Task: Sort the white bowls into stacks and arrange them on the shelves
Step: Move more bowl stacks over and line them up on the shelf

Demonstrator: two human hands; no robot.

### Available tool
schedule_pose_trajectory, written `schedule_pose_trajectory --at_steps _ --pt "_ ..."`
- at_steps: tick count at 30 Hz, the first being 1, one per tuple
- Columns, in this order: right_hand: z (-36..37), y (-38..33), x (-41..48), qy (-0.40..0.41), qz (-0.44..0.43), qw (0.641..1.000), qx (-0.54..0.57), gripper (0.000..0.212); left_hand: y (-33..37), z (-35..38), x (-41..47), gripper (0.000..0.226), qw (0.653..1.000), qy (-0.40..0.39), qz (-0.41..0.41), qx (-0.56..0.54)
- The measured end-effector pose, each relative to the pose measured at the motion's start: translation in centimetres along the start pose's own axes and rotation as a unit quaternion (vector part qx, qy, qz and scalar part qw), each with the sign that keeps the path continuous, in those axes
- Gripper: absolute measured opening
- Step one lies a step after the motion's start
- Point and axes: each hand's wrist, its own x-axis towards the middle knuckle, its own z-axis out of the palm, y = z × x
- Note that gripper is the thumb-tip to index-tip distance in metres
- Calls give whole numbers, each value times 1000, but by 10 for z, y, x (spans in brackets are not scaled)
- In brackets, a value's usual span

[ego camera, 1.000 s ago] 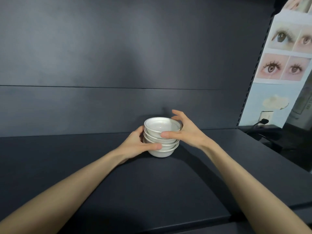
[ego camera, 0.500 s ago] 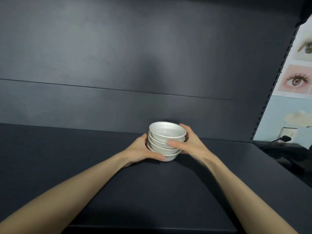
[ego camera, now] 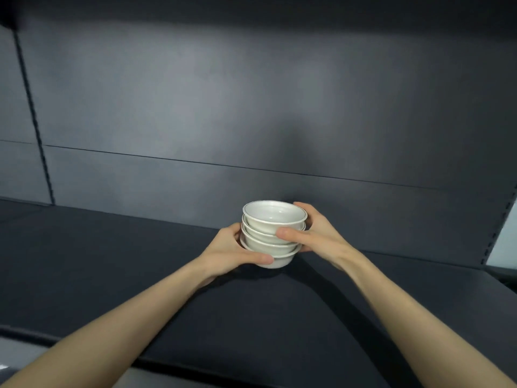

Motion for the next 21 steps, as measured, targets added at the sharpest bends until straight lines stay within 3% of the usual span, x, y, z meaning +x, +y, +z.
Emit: schedule_pose_trajectory --at_steps 6,11,21 --pt "92 -53 30 -57 -62 996 9 33 15 -99 -51 82 996 77 15 36" --pt "208 -94 52 -114 -84 989 32 31 13 -203 -121 68 988 148 13 51" --pt "442 -155 95 -194 -84 974 87 49 -10 -408 -241 72 967 241 -8 83"
